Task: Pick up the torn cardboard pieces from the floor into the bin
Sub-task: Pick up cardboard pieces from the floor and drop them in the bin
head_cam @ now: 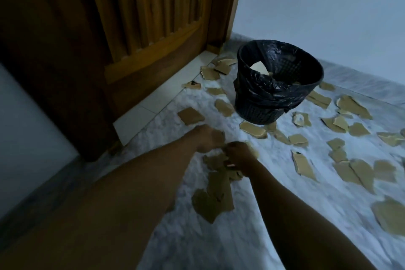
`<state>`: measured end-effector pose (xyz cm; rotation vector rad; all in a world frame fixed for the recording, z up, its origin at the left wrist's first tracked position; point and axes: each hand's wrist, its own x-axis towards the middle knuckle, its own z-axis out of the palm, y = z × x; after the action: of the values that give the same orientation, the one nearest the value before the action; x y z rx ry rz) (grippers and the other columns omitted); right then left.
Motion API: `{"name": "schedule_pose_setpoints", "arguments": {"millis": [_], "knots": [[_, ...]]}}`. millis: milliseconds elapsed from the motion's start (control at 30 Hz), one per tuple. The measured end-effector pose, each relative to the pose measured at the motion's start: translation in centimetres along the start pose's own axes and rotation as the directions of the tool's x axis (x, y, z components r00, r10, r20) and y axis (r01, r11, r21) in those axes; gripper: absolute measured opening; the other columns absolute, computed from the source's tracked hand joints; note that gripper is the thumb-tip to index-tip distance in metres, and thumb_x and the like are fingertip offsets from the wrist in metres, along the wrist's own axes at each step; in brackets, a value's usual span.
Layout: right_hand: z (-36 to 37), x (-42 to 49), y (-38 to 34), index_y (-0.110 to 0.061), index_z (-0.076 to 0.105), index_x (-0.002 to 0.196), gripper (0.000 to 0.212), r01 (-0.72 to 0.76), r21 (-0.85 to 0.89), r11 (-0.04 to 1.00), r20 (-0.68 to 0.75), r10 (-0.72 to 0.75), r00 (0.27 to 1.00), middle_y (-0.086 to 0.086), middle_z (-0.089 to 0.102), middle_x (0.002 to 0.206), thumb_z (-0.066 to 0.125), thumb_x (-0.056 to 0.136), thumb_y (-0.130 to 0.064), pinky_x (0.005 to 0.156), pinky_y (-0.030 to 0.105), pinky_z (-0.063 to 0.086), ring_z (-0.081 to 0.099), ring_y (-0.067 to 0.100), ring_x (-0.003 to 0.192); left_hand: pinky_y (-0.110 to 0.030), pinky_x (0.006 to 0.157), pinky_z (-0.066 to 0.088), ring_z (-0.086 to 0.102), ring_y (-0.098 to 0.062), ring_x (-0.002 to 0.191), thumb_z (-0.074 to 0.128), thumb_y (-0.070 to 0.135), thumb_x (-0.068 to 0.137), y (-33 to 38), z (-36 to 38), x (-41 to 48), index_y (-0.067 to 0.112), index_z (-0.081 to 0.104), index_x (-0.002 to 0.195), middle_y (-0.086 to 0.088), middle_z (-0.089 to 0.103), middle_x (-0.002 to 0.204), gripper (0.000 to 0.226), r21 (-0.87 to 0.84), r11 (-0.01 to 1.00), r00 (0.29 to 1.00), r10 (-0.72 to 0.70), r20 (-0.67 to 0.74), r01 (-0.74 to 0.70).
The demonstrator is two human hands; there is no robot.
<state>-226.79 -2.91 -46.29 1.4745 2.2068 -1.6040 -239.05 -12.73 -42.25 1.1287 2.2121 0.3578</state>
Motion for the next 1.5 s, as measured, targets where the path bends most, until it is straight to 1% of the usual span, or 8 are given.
{"name": "schedule_pose_setpoints", "arguments": {"millis": [233,433,633,867,1033,1167,1367,1500], "knots": [[11.0,-1.4,1.0,-0.013,0.057,0.129,0.042,0.422,-0.465,0.778,0.379,-0.255,0.889,0.013,0.061,0.12,0.07,0.093,-0.03,0.083,0.031,0.049,0.065,0.029,0.105,-0.038,0.102,0.043,0.049,-0.032,0.127,0.058,0.033,0.095,-15.9,4.5,-9.5,0.015,0.049,0.138,-0.012,0.049,0.142,0.048,-0.12,0.871,0.814,-0.488,-0.314,0.476],[17.7,-4.2,2.7,-0.019,0.043,0.137,0.06,0.509,-0.663,0.549,0.395,-0.322,0.861,0.01,0.04,0.132,0.065,0.089,-0.048,0.096,0.049,0.041,0.04,0.033,0.123,-0.04,0.109,0.035,0.046,-0.037,0.131,0.047,0.045,0.084,-18.1,7.6,-13.8,0.003,0.054,0.134,-0.02,0.049,0.141,0.066,-0.016,0.884,0.876,-0.466,-0.121,0.468],[18.8,-5.9,4.1,-0.018,0.025,0.141,0.092,0.369,-0.528,0.765,0.239,-0.283,0.929,0.008,0.044,0.132,0.085,0.072,-0.03,0.103,0.049,0.037,0.046,0.03,0.122,-0.043,0.111,0.033,0.04,-0.031,0.132,0.039,0.036,0.103,-17.8,8.3,-14.4,0.015,0.043,0.141,-0.009,0.042,0.145,0.044,0.129,0.867,0.873,-0.461,-0.161,0.482],[14.3,-3.8,1.4,-0.003,0.052,0.129,0.051,0.351,-0.402,0.846,0.342,-0.217,0.914,0.015,0.059,0.125,0.073,0.087,-0.021,0.095,0.039,0.049,0.059,0.03,0.115,-0.044,0.114,0.028,0.026,-0.037,0.142,0.053,0.05,0.094,-19.5,6.3,-12.2,0.017,-0.004,0.156,-0.019,0.016,0.158,0.091,0.061,0.781,0.783,-0.617,-0.078,0.622],[8.5,-3.0,1.3,-0.007,0.06,0.124,0.04,0.364,-0.754,0.547,0.457,0.039,0.889,0.009,0.062,0.116,0.054,0.098,-0.036,0.08,0.033,0.049,0.06,0.021,0.096,-0.045,0.105,0.041,0.045,-0.036,0.132,0.067,0.047,0.085,-22.1,5.1,-9.9,0.012,0.045,0.14,-0.013,0.046,0.145,0.069,0.079,0.768,0.763,-0.64,0.092,0.635],[9.8,-4.2,5.0,-0.015,0.056,0.129,0.042,0.344,-0.858,0.381,0.355,-0.043,0.934,0.011,0.049,0.138,0.054,0.095,-0.041,0.1,0.05,0.048,0.052,0.033,0.121,-0.039,0.105,0.041,0.046,-0.034,0.132,0.07,0.054,0.082,-18.7,4.0,-9.6,0.0,0.03,0.149,-0.017,0.039,0.15,0.094,0.114,0.839,0.817,-0.543,0.192,0.531],[12.5,-5.8,6.0,-0.014,0.046,0.127,0.031,0.353,-0.698,0.623,0.282,-0.214,0.935,0.012,0.057,0.122,0.054,0.097,-0.02,0.093,0.044,0.051,0.059,0.028,0.108,-0.043,0.116,0.029,0.026,-0.038,0.142,0.077,0.061,0.071,-16.9,7.1,-8.3,0.016,0.016,0.155,-0.018,0.016,0.156,0.113,0.21,0.83,0.836,-0.542,0.088,0.516],[11.0,-6.0,4.7,-0.017,0.039,0.126,0.059,0.271,-0.514,0.814,0.221,-0.179,0.959,0.011,0.062,0.111,0.077,0.081,-0.015,0.076,0.047,0.056,0.064,0.031,0.101,-0.044,0.113,0.035,0.026,-0.041,0.141,0.086,0.044,0.07,-16.5,8.6,-8.4,0.015,0.002,0.156,-0.022,0.005,0.157,0.123,0.121,0.806,0.809,-0.587,0.035,0.58]]}}
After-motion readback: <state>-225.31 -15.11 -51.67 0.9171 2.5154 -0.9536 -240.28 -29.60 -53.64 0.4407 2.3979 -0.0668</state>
